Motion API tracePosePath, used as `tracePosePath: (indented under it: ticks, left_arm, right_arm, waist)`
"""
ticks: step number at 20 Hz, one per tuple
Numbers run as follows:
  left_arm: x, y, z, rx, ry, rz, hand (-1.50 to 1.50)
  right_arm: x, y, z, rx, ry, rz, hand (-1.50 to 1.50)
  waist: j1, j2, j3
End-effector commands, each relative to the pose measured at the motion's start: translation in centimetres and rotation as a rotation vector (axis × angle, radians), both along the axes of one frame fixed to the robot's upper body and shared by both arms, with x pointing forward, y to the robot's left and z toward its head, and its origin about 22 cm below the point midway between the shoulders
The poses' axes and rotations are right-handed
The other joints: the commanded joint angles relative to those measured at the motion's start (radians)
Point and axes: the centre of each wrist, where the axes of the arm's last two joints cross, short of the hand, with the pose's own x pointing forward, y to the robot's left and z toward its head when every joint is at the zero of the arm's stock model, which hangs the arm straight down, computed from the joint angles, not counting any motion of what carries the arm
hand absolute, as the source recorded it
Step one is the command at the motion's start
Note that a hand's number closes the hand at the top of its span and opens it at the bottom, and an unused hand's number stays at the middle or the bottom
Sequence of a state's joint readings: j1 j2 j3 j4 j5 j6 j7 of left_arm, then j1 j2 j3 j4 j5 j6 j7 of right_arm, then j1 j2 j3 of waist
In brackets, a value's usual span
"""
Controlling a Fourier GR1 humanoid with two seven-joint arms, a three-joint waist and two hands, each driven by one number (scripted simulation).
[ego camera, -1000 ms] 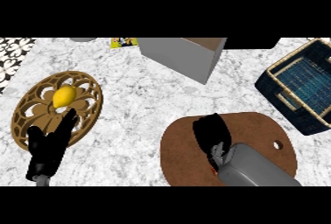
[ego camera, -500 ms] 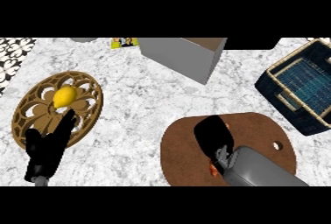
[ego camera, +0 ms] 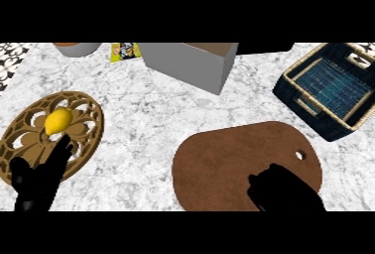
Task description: Pick the croissant from the cutting board and place it in the basket
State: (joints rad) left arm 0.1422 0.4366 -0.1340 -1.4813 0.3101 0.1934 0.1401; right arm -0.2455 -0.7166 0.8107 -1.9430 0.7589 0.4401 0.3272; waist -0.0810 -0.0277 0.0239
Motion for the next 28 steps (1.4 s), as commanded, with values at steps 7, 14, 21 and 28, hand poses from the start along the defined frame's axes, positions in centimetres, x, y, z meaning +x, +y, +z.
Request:
tracePosePath:
  ticks: [7, 14, 21, 28]
  left_arm:
    - [-3.0, -0.1, -2.3, -0.053, 0.149, 0.072, 0.0]
    - [-3.4, 0.0, -2.4, -0.044, 0.146, 0.048, 0.0]
    - [-2.7, -0.1, -1.9, -0.044, 0.149, 0.038, 0.0]
    - [-2.4, -0.8, -2.7, -0.04, 0.157, -0.01, 0.0]
  right_arm:
    - [-3.9, -3.7, 3.6, 0.682, 0.017, -0.096, 1.5]
    - [-4.9, -6.0, 9.0, 1.091, -0.095, -0.172, 1.5]
    - [-4.2, -10.8, 13.6, 1.122, -0.225, -0.328, 1.5]
    - [-1.4, -17.2, 20.0, 1.179, -0.314, -0.464, 1.5]
  waist:
    - [-0.045, 0.025, -0.015]
    - [-0.015, 0.027, -0.021]
    - [-0.001, 0.023, -0.022]
    - [0.047, 0.027, -0.026]
